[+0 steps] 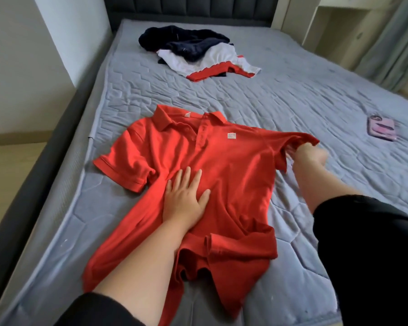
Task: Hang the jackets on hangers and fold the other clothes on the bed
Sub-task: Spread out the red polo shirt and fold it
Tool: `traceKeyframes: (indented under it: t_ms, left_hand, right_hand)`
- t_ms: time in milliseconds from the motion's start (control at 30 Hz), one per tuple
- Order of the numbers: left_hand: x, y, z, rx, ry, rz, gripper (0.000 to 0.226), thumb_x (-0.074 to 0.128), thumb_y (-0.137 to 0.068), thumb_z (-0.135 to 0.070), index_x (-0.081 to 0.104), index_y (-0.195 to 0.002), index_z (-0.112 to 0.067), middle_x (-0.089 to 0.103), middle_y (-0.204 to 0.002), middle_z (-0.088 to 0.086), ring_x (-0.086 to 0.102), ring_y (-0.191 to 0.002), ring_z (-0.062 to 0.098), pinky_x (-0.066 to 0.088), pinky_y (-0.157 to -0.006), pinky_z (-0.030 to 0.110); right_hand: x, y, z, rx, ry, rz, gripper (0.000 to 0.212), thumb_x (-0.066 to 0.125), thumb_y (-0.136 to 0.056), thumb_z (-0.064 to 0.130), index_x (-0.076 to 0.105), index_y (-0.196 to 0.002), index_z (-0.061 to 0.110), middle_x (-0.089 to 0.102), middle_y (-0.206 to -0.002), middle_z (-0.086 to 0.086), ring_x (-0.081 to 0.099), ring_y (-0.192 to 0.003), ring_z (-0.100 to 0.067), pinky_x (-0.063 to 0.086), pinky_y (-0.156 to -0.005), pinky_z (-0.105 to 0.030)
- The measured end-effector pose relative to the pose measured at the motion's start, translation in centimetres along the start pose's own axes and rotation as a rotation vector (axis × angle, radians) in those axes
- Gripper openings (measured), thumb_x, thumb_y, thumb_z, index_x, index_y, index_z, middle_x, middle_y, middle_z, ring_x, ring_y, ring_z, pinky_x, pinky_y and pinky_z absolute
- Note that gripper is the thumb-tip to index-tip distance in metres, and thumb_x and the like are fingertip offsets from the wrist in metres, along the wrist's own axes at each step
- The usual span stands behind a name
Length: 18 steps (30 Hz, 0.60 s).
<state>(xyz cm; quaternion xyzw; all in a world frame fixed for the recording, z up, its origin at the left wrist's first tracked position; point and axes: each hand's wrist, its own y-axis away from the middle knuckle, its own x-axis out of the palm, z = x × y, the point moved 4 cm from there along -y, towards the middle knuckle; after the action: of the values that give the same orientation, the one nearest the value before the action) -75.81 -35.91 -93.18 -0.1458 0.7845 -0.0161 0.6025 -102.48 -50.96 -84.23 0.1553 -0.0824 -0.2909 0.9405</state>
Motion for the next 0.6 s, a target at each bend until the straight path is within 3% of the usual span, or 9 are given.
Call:
traceKeyframes:
  t_ms: [67,167,200,300,367,433,533,600]
  left_hand:
    - [0.2,0.0,0.1,-0.003,-0.028,0.030,0.064,0.032,-0.093,-0.055,0.015,-0.151,-0.033,0.011,-0.160,0.001,0.007,-0.147,0.019,0.005,-0.117,0.040]
    - [0.4,-0.1,0.1,-0.008,-0.044,0.054,0.066,0.032,-0.092,-0.058,0.015,-0.151,-0.034,0.009,-0.161,0.000,0.005,-0.147,0.019,0.004,-0.117,0.041]
    - [0.5,-0.2,0.1,-0.011,-0.044,0.065,0.067,0.032,-0.092,-0.059,0.014,-0.151,-0.035,0.008,-0.161,0.000,0.004,-0.147,0.019,0.004,-0.117,0.041]
    - [0.6,-0.2,0.2,-0.015,-0.022,0.139,0.067,0.033,-0.092,-0.058,0.011,-0.151,-0.036,0.004,-0.161,-0.001,0.001,-0.147,0.019,0.001,-0.117,0.041]
    - [0.4,-0.3,0.3,-0.019,0.009,0.222,0.067,0.035,-0.094,-0.056,0.010,-0.151,-0.035,0.001,-0.161,-0.001,-0.002,-0.147,0.018,0.000,-0.117,0.040]
    - [-0.1,-0.1,0.4,-0.021,0.049,0.307,0.067,0.038,-0.095,-0.051,0.010,-0.152,-0.031,0.000,-0.161,-0.001,-0.002,-0.147,0.017,0.001,-0.117,0.038]
    - [-1.1,1.3,0.2,-0.014,0.118,0.402,0.068,0.042,-0.096,-0.047,0.014,-0.152,-0.023,0.003,-0.161,-0.001,0.001,-0.147,0.014,0.005,-0.116,0.032]
    - [-1.9,3.1,0.0,0.014,0.168,0.455,0.067,0.043,-0.096,-0.047,0.019,-0.152,-0.018,0.008,-0.160,0.001,0.006,-0.147,0.014,0.007,-0.117,0.029]
  right_hand:
    - [-0.1,-1.2,1.6,-0.091,-0.014,-0.002,0.027,0.046,-0.094,0.007,0.059,-0.118,0.007,0.063,-0.106,-0.010,0.065,-0.103,-0.025,0.055,-0.082,-0.032]
    - [0.8,-1.2,1.4,-0.137,0.189,0.179,0.063,0.055,-0.092,0.020,0.028,-0.148,0.013,0.049,-0.118,-0.004,0.057,-0.104,-0.020,0.048,-0.092,-0.035]
    - [0.9,-0.4,0.9,-0.176,0.284,0.221,0.066,0.056,-0.088,0.023,0.029,-0.147,0.012,0.047,-0.113,-0.005,0.054,-0.099,-0.020,0.048,-0.089,-0.036]
    - [0.8,3.8,-1.9,-0.507,0.715,0.289,0.048,0.055,-0.076,0.029,0.055,-0.117,0.004,0.053,-0.106,-0.014,0.052,-0.100,-0.023,0.040,-0.088,-0.037]
    - [0.9,7.2,-5.4,-0.672,0.985,0.469,0.037,0.060,-0.084,0.024,0.062,-0.117,0.005,0.057,-0.121,-0.015,0.048,-0.119,-0.028,0.034,-0.102,-0.035]
    - [0.9,10.4,-8.4,-0.710,1.238,0.659,0.041,0.058,-0.088,0.034,0.061,-0.121,0.011,0.054,-0.131,-0.011,0.044,-0.127,-0.029,0.031,-0.108,-0.040]
    - [0.1,13.5,-9.0,-0.654,1.491,0.724,0.058,0.048,-0.088,0.057,0.055,-0.123,0.011,0.049,-0.132,-0.011,0.045,-0.124,-0.032,0.035,-0.104,-0.045]
    - [-0.5,15.1,-7.6,-0.639,1.493,0.763,0.056,0.044,-0.089,0.063,0.060,-0.102,0.010,0.058,-0.113,-0.012,0.055,-0.107,-0.032,0.042,-0.087,-0.037]
